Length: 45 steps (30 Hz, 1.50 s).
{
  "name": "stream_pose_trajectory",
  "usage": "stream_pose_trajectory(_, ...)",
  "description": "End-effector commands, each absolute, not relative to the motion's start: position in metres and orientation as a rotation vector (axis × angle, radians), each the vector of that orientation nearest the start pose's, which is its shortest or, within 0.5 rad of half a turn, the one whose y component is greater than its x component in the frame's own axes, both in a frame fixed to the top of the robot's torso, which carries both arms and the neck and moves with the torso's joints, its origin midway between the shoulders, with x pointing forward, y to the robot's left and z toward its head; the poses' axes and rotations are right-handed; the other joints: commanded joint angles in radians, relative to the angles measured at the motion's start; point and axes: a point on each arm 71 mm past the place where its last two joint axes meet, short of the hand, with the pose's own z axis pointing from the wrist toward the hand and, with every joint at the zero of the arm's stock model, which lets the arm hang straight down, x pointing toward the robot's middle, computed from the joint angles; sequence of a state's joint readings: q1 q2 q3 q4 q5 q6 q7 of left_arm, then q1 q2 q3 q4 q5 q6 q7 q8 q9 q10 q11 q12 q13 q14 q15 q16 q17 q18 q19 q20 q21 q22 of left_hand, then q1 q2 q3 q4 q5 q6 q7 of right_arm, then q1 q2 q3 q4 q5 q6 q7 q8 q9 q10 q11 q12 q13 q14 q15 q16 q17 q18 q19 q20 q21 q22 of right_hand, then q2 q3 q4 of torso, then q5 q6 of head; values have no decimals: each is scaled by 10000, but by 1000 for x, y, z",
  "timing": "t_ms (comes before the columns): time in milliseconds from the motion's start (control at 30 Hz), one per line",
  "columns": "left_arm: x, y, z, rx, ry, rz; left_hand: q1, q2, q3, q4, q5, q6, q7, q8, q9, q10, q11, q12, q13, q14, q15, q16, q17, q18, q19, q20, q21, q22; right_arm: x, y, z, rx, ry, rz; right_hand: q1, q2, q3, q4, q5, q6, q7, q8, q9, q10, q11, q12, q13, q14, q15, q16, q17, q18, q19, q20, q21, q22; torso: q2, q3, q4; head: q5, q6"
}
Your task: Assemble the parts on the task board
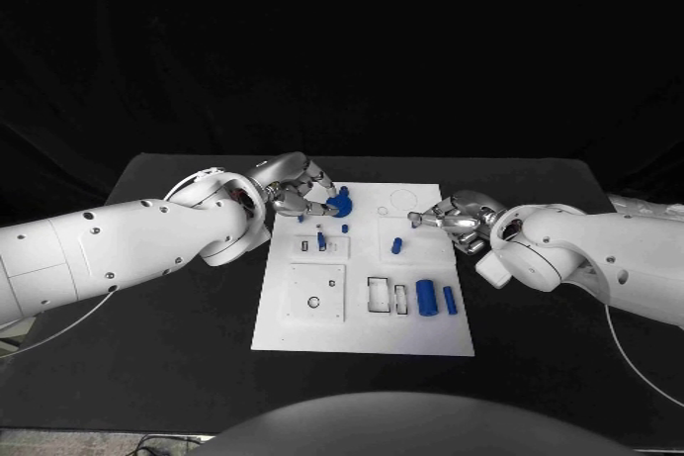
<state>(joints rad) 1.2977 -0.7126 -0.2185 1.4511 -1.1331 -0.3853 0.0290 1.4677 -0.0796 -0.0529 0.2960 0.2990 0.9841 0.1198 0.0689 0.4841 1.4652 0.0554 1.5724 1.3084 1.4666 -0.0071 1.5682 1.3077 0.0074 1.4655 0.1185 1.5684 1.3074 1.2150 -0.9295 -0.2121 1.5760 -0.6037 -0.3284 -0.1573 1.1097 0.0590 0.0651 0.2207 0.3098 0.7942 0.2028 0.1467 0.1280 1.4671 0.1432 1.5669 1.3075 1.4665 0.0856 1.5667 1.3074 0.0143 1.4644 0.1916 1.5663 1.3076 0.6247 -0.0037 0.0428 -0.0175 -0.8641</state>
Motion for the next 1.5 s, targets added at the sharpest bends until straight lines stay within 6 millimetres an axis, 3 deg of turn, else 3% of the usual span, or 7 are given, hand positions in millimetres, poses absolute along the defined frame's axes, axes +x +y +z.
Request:
stream_pose_trajectory(33, 485, 154, -203, 1426, 17041, -7983, -27, -154, 90, -7, 32, 135, -17, -7, -140, 1056, 15, -16, 2624, 1042, 49, 26, 2631, -74, 1053, 41, 24, 2634, 449, -243, -252, 7556, 20221, 8344, -5, 75, -47, -7, 35, 2, 153, 38, 9, 1037, 66, 39, 2633, 1043, 81, 41, 2634, -143, 1064, 85, 45, 2632, -5, 9, -1, 11, -26)
stream_pose_trajectory(300, 480, 157, -212, 1546, 17285, -7297, -49, -268, 207, -10, -30, 186, -27, -49, -361, 1056, -1, -16, 2624, 1042, 33, 26, 2631, -74, 1053, 39, 24, 2634, 450, -241, -251, 7422, 20020, 8507, -1, 77, -49, -8, 38, 5, 155, 46, 13, 1037, 68, 39, 2633, 1043, 84, 41, 2634, -143, 1064, 88, 45, 2632, -12, 14, 8, 52, -20)
stream_pose_trajectory(667, 474, 156, -221, 1790, 17185, -7100, 72, -345, 420, -15, -94, -18, 59, -85, -784, 1056, 68, -16, 2624, 1042, 70, 26, 2631, -74, 1053, 52, 24, 2634, 455, -230, -243, 6231, 19007, 9001, 203, 62, -23, -144, -4, -5, 143, 106, 36, 1037, 70, 39, 2633, 1043, 97, 41, 2634, -143, 1064, 108, 45, 2632, -7, -8, 17, 140, -21)
stream_pose_trajectory(933, 470, 156, -228, 1726, 17176, -7115, 83, -391, 459, -15, -98, -170, 113, -88, -984, 1056, 117, -16, 2624, 1042, 109, 26, 2631, -74, 1053, 63, 24, 2634, 461, -214, -235, 4753, 18139, 9323, 701, 4, 81, -498, -473, 17, 83, 259, 96, 1037, 19, 39, 2633, 1043, 60, 41, 2634, -143, 1064, 92, 45, 2632, -5, -14, 50, 154, -20)
stream_pose_trajectory(1267, 470, 157, -233, 1518, 17125, -6871, 228, -417, 636, -24, -103, -487, 221, -82, -1373, 1056, 218, -16, 2624, 1042, 195, 26, 2631, -74, 1053, 103, 24, 2634, 463, -202, -234, 3882, 17923, 9457, 787, -25, 98, -567, -529, 35, 72, 296, 109, 1037, 7, 39, 2633, 1043, 50, 41, 2634, -143, 1064, 84, 45, 2632, 1, -5, 25, 190, -28)
stream_pose_trajectory(1500, 470, 156, -236, 1520, 17299, -6720, 330, -409, 729, -29, -95, -408, 212, -33, -1460, 1056, 220, -16, 2624, 1042, 211, 26, 2631, -74, 1053, 120, 24, 2634, 464, -198, -234, 3760, 17954, 9509, 803, -30, 101, -580, -540, 42, 74, 305, 113, 1037, 8, 39, 2633, 1043, 48, 41, 2634, -143, 1064, 82, 45, 2632, -9, 5, 24, 216, -55)
